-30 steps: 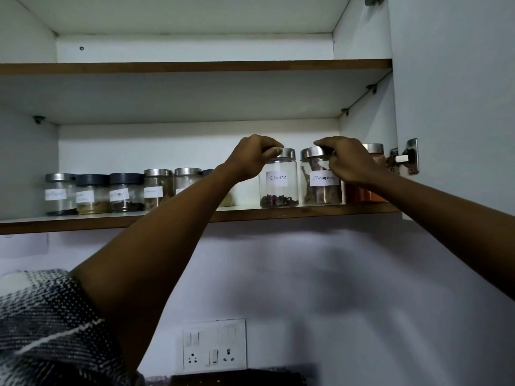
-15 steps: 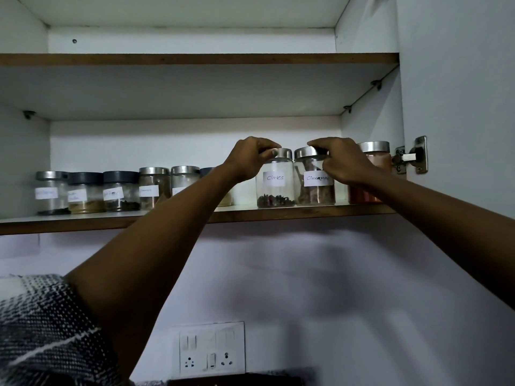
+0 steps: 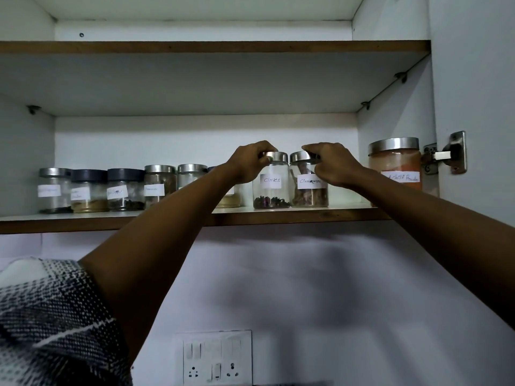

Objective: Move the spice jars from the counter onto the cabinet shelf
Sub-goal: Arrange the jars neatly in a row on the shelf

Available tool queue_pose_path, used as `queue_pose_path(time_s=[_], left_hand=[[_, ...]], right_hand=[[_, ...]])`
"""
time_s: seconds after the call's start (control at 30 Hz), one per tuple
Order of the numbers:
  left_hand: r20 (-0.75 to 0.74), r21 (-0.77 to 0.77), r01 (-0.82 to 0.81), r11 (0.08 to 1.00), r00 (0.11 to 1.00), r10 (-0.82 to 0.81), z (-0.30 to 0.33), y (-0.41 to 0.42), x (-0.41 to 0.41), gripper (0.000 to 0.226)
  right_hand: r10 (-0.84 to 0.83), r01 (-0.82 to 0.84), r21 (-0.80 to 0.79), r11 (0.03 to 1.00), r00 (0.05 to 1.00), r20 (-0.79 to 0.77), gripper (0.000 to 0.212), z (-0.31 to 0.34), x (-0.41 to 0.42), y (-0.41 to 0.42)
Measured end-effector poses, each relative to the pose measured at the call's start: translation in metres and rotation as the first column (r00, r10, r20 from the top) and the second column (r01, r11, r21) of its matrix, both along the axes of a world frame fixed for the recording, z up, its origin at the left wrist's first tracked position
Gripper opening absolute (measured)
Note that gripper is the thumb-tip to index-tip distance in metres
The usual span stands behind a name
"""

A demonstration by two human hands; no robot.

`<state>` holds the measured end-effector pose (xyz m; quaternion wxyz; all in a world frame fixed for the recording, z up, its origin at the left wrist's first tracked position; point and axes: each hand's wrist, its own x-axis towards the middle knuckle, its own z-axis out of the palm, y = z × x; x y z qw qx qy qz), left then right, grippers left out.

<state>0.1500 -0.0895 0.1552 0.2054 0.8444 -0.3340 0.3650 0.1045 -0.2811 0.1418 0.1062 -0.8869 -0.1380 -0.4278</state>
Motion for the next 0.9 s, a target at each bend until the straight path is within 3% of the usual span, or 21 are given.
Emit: queue_pose_path(time_s=[0.13,0.27,0.4,0.5,0.63,0.9], left_hand=[[-0.030,-0.056,0.014,0.998,0.999,-0.016,-0.001,0.005,0.018,0.026],[-0.052,-0.075,0.011,0.997,0.999,-0.015,-0.001,0.009,0.033,0.028],[-0.059,-0.055,-0.019,0.998,0.998,0.016,0.000,0.011,0.048,0.028],[-0.060,-0.048,-0.047,0.998,0.997,0.045,-0.001,0.012,0.059,0.027],[-0.051,0.010,-0.121,0.993,0.991,0.121,-0.002,0.014,0.073,0.028],[-0.060,0.069,-0.175,0.982,0.982,0.179,-0.001,0.019,0.093,0.031]], right_hand=[[0.013,-0.013,-0.014,1.000,1.000,0.004,0.036,0.000,0.022,0.006],[0.020,-0.020,-0.033,0.999,1.000,-0.018,0.035,0.002,0.041,0.009],[0.043,-0.049,-0.084,0.995,0.996,-0.078,0.006,0.005,0.057,0.013],[0.043,-0.055,-0.106,0.993,0.993,-0.111,0.002,0.008,0.069,0.016],[0.029,-0.048,-0.116,0.992,0.987,-0.158,0.035,0.012,0.082,0.018],[-0.006,-0.036,-0.165,0.986,0.969,-0.247,0.015,0.016,0.105,0.025]])
